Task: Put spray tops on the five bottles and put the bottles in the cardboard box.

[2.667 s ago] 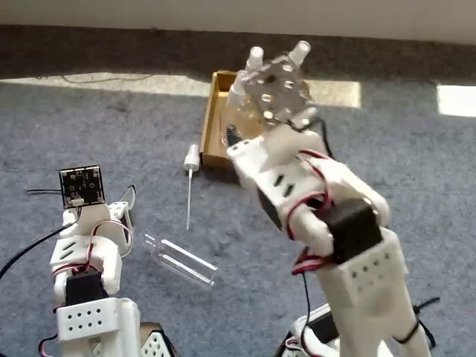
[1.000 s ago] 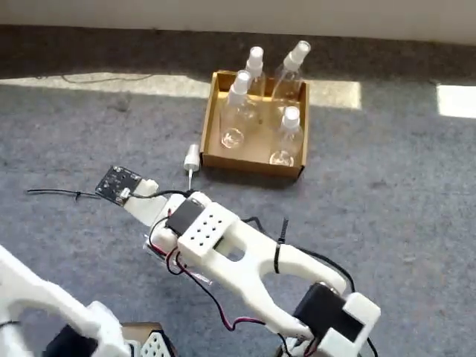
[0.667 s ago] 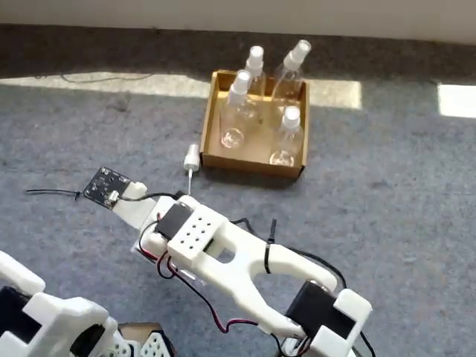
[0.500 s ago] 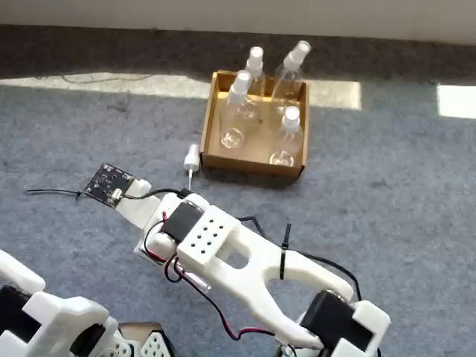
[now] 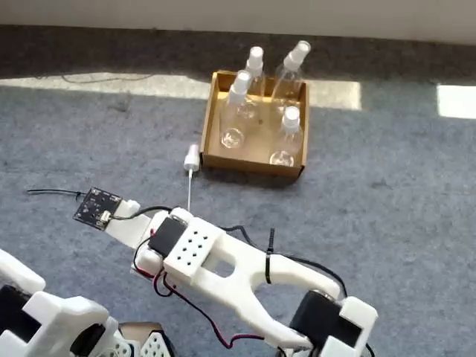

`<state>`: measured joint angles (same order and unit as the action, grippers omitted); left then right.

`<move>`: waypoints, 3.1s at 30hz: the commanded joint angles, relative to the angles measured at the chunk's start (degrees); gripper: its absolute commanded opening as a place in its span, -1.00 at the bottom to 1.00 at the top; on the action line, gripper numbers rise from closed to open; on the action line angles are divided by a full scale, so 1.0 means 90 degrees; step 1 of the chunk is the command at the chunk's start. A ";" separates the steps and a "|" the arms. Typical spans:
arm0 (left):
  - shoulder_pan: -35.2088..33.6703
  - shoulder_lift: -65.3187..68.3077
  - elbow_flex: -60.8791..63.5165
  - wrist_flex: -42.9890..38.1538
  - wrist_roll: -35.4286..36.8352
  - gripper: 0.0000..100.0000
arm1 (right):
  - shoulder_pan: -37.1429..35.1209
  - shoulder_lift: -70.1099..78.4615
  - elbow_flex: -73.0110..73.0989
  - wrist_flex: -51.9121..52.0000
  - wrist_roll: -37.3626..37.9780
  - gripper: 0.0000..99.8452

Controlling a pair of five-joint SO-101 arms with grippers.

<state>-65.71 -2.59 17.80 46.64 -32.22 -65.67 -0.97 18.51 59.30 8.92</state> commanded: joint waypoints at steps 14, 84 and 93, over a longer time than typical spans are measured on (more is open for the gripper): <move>0.0103 -0.0063 -0.0269 0.0029 -0.0039 -0.54 | 0.0093 0.0972 -0.0093 -0.0308 -0.0469 -0.49; 0.7556 0.2125 -0.1382 -0.0107 0.5900 -0.54 | 0.9392 -0.1050 0.1656 -0.0611 0.1788 -0.99; 0.7585 0.2554 -0.1538 -0.0107 0.5900 -0.55 | 0.9392 -0.1070 0.1656 -0.0611 0.1788 -0.99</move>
<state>1.01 21.05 6.37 46.55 21.23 18.29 -10.11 34.07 54.46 25.10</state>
